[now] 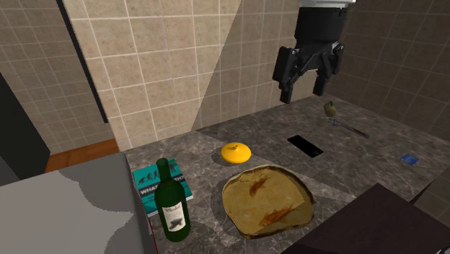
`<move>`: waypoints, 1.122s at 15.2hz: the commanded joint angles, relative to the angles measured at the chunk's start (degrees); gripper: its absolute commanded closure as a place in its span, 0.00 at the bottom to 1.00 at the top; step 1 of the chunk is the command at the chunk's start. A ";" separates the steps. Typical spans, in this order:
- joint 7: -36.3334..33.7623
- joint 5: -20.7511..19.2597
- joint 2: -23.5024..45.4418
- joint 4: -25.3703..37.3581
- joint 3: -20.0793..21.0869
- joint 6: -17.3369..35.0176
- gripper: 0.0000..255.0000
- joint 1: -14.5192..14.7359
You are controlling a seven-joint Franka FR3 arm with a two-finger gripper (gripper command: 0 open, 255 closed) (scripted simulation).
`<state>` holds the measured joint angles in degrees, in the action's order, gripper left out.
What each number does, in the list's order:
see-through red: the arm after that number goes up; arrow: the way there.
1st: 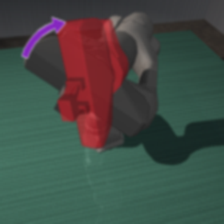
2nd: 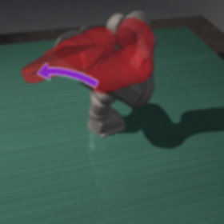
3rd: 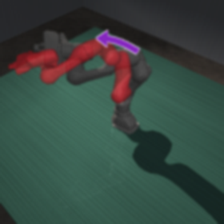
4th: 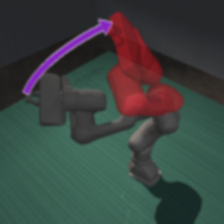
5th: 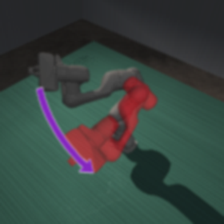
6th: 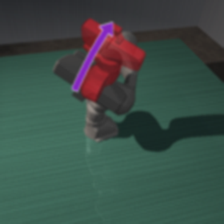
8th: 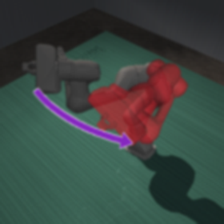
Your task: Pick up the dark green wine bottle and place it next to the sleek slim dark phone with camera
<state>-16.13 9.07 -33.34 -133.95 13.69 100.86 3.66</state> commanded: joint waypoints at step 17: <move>-23.84 -11.02 34.19 14.96 16.94 21.16 0.00 1.86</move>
<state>-38.06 -0.51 -1.23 -119.91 29.91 121.03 5.12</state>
